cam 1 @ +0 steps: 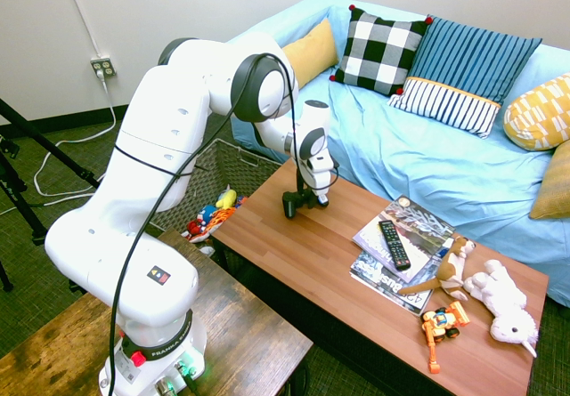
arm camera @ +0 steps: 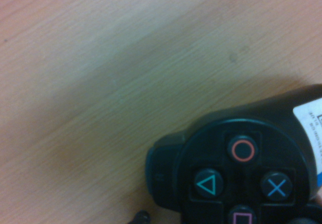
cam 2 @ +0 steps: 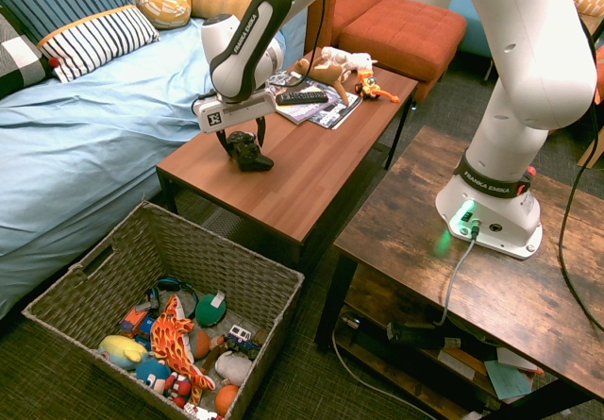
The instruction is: Put the gamepad in the basket
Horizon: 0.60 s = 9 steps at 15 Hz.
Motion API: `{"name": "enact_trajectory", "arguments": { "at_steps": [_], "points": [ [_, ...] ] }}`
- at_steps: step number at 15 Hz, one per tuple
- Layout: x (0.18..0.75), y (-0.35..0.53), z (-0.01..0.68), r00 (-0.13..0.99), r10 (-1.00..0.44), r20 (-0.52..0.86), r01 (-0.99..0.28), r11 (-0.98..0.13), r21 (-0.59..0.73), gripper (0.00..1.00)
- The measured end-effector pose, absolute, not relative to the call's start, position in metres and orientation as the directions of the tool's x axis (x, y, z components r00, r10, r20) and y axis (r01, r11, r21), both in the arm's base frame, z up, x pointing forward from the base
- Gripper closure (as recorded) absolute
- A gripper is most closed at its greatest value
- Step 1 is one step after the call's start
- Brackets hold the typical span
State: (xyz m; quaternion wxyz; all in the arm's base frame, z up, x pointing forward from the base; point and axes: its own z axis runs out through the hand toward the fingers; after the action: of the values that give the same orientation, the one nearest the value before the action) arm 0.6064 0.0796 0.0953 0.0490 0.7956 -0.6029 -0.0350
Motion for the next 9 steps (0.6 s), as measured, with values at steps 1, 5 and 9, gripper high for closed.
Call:
{"name": "enact_trajectory", "arguments": {
  "at_steps": [1, 5, 9],
  "points": [
    [0.6065, 0.0795, 0.0936, 0.268, -0.963, -0.002, -0.956, -0.267, 0.121, 1.00],
    [0.6069, 0.0771, 0.0920, 0.269, -0.963, -0.021, -0.956, -0.269, 0.118, 1.00],
    [0.6104, 0.0758, 0.0987, 0.334, -0.941, -0.051, -0.937, -0.338, 0.091, 1.00]
  ]
}}
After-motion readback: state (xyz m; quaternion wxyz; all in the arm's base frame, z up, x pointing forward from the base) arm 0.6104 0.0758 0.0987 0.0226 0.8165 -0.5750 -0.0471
